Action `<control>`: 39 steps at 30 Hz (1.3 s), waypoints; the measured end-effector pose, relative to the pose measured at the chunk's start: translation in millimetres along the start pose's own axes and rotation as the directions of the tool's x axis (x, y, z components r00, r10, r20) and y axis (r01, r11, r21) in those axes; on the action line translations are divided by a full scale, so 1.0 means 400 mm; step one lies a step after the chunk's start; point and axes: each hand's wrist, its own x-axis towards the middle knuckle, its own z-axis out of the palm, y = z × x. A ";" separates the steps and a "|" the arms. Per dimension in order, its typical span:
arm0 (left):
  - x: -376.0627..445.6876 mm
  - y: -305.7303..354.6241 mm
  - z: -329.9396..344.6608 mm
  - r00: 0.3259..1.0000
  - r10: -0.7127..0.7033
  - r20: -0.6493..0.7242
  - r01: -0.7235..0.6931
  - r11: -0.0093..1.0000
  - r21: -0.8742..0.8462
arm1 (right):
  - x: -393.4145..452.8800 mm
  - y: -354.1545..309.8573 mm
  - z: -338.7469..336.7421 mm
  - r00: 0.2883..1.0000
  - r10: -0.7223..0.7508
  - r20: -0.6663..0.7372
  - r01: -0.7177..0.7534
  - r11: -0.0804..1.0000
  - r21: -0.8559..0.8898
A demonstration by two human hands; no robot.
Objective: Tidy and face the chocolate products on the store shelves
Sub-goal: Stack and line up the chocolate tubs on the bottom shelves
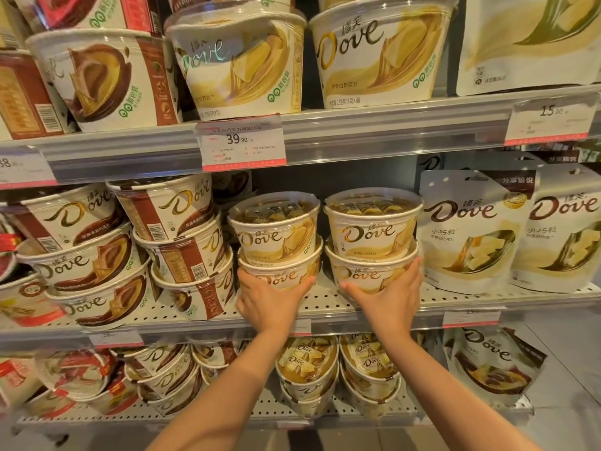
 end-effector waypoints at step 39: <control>0.239 -0.169 -0.525 0.920 0.106 -0.378 -0.134 0.990 -0.049 | -0.287 -0.456 0.174 0.919 -0.331 0.214 0.230 0.892 0.389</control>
